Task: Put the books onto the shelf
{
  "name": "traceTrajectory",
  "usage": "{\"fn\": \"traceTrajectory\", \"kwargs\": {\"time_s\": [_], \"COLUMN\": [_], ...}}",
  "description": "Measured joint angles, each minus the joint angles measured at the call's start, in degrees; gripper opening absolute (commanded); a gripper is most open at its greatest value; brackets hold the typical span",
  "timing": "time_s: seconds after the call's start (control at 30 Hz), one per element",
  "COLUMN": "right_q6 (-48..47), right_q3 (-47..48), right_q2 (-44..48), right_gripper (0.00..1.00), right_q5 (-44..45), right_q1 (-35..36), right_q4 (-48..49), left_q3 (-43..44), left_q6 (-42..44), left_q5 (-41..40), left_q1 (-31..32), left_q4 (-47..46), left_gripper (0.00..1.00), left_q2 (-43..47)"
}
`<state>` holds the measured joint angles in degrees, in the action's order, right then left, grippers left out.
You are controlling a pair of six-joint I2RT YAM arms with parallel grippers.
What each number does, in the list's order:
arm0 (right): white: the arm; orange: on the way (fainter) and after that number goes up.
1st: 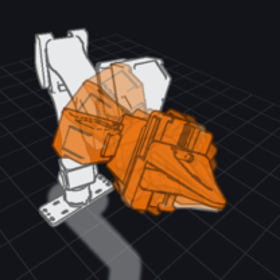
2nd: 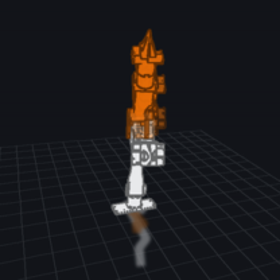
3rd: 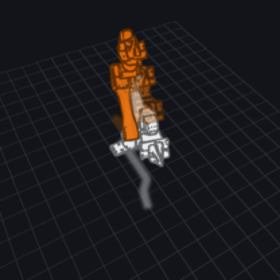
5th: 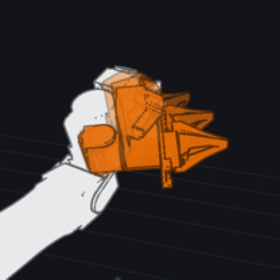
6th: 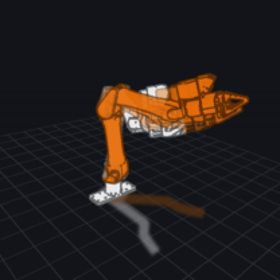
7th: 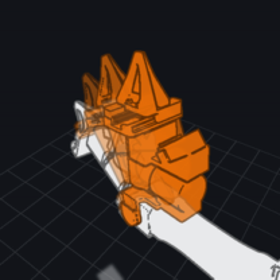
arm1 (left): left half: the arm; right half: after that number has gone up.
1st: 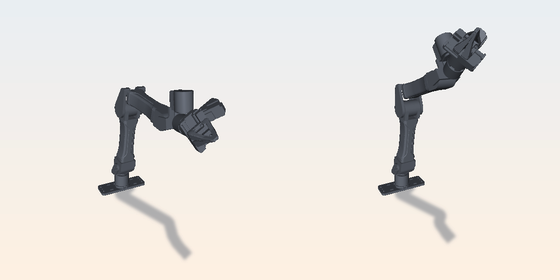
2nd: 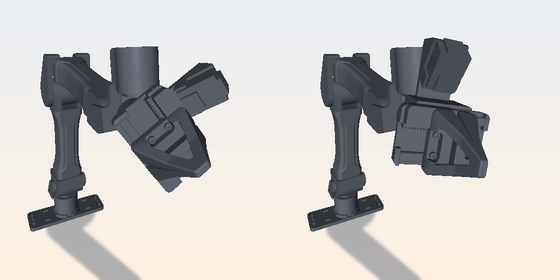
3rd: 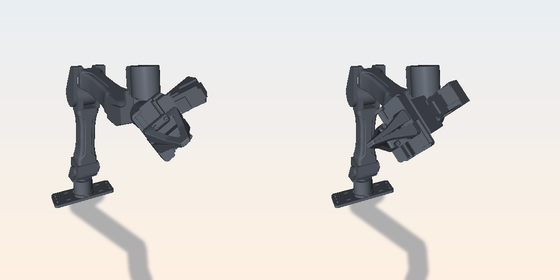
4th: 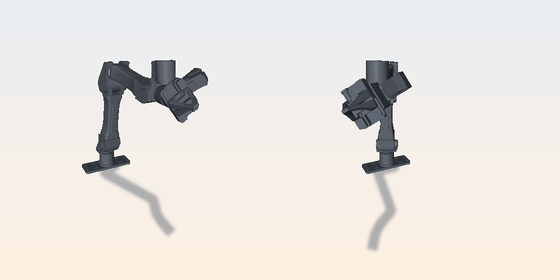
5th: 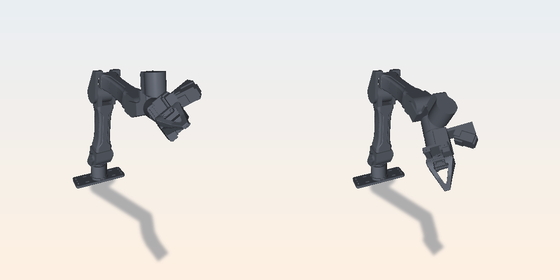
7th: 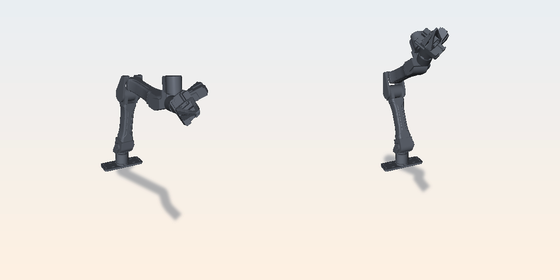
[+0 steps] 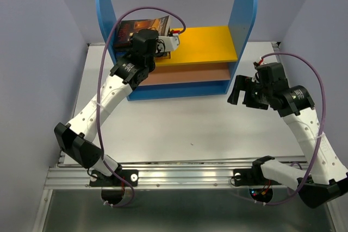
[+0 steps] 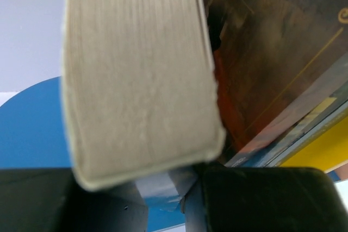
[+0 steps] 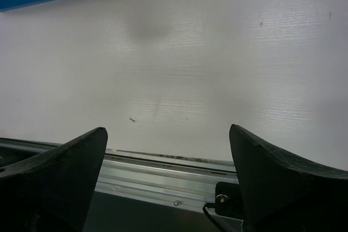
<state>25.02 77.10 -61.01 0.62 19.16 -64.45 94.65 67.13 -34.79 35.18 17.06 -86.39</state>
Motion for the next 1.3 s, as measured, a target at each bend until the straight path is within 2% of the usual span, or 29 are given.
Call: {"fn": "traceTrajectory", "kwargs": {"time_s": [0.2, 0.33, 0.43, 0.87, 1.13, 1.3], "right_q6": [0.0, 0.0, 0.1, 0.5, 0.7, 0.7], "right_q3": [0.0, 0.0, 0.0, 0.1, 0.1, 0.1], "right_q2": [0.0, 0.0, 0.0, -0.6, -0.5, -0.3], "right_gripper": [1.0, 1.0, 1.0, 1.0, 1.0, 1.0], "right_q5": [0.0, -0.1, -0.2, -3.2, -4.7, -4.7], "right_q1": [0.0, 0.0, 0.0, 0.0, 0.0, 0.0], "right_q4": [0.2, 0.2, 0.2, 0.2, 0.2, 0.2], "left_q3": [-1.7, -1.8, -1.6, -0.7, -0.7, -0.8], "left_q6": [2.5, 3.1, 3.2, 2.5, 2.4, 2.3], "left_q5": [2.3, 3.3, 4.6, 13.7, 19.5, 19.5], "left_q1": [-1.3, -1.5, -1.5, -1.4, -1.4, -1.4], "left_q4": [0.5, 1.7, 2.1, 12.3, 15.0, 14.0], "left_gripper": [0.36, 0.56, 0.62, 0.73, 0.75, 0.78], "left_q2": [1.3, 1.3, 2.4, 7.7, 9.3, 9.4]}}
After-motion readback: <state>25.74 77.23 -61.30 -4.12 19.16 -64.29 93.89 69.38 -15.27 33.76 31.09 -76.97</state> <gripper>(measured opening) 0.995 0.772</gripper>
